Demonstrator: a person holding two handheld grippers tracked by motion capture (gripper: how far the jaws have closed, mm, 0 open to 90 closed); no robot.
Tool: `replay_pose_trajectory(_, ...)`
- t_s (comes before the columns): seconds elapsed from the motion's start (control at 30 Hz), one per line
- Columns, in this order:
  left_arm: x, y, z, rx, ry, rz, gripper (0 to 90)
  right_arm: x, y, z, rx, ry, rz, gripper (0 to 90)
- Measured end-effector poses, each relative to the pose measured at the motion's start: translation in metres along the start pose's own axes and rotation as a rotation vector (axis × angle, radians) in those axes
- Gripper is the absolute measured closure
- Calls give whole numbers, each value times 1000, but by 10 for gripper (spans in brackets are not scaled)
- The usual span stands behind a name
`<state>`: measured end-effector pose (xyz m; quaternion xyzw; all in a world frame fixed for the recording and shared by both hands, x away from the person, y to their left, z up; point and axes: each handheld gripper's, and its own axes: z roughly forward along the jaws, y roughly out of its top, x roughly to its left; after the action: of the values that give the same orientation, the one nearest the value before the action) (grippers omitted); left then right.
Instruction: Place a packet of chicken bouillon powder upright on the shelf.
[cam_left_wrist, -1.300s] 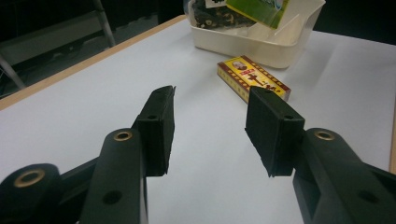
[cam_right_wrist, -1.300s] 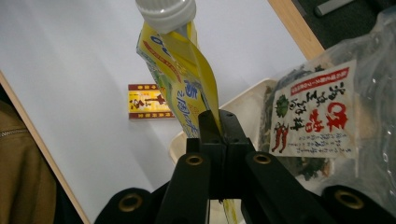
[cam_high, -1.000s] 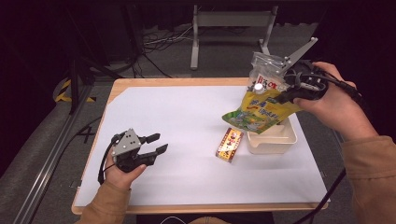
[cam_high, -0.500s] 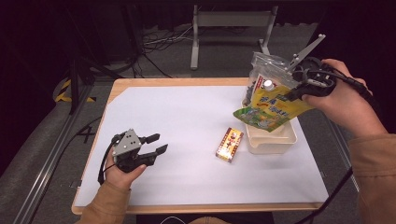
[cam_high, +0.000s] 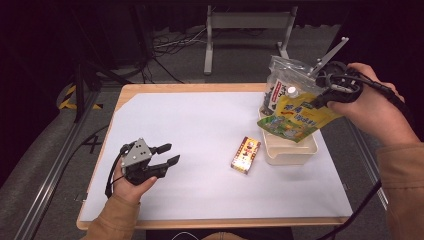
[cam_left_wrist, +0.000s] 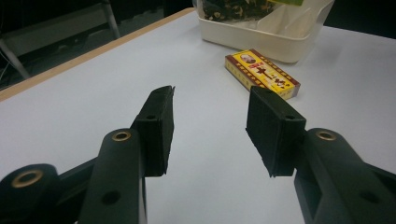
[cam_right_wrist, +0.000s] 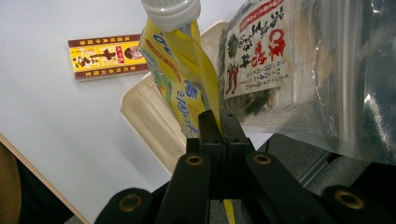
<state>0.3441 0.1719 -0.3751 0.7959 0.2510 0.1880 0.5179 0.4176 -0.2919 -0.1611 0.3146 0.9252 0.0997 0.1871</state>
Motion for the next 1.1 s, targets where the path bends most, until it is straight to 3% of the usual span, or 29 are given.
replay_pose_trajectory(0.63,-1,0,1,4,-1,-4,519,-5,-2,12,88,-27,11,900)
replay_pose_trajectory(1.1,-1,-1,2,8,-1,1,519,-2,3,31,165,-31,-19,900)
